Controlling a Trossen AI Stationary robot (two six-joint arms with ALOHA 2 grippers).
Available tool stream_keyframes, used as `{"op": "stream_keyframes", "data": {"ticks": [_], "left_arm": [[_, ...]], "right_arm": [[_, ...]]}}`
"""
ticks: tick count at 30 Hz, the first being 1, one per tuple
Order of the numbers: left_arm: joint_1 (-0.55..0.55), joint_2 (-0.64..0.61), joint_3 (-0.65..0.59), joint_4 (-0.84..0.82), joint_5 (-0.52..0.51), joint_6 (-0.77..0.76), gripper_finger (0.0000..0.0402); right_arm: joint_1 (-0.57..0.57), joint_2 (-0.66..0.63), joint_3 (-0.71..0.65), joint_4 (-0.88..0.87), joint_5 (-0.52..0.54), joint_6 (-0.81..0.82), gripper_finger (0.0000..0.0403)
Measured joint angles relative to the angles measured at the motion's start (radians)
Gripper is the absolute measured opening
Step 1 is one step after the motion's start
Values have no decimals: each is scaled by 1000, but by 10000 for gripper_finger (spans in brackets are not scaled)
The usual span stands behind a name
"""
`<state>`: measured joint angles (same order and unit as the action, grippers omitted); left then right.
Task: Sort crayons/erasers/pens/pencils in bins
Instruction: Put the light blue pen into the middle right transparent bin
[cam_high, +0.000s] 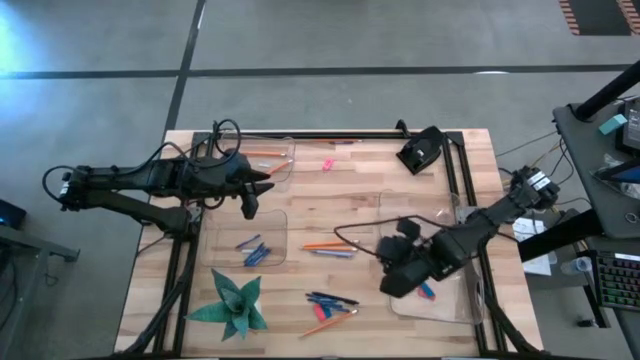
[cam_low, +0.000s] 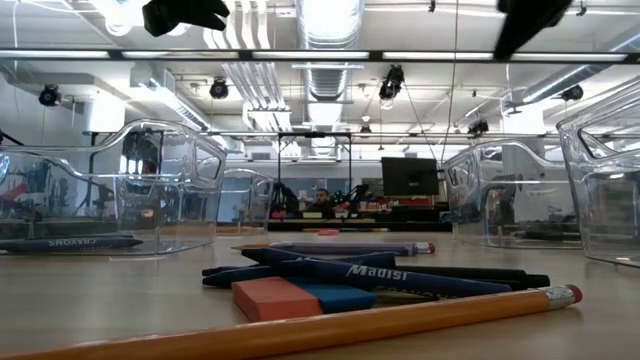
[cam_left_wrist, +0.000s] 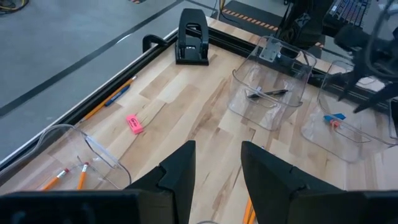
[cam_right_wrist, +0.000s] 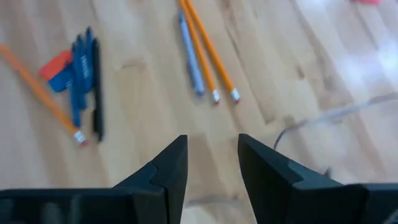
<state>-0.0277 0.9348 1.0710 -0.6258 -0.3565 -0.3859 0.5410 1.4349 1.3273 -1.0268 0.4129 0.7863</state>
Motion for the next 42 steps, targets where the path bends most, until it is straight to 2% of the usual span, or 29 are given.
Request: {"op": "stream_keyframes", "data": {"ticks": [6,10,16,21,30,42], "left_arm": [[0,3,0,0,0,0,115],[0,3,0,-2,0,-1,115],[0,3,0,-3,17,-27,115],[0,3,0,-3,19,-29,115],[0,3,-8,-3,23,-60,115],[0,4,-34,17,22,-106,115]], "right_arm": [[-104,8,-64,153,-1,-206,132],[-171,8,-124,329,-2,-289,132],[-239,8,-197,508,-66,-279,132],[-254,15,-243,632,-75,-218,128],[-254,165,-253,651,-154,-212,125],[-254,378,-124,639,-160,-349,116]]}}
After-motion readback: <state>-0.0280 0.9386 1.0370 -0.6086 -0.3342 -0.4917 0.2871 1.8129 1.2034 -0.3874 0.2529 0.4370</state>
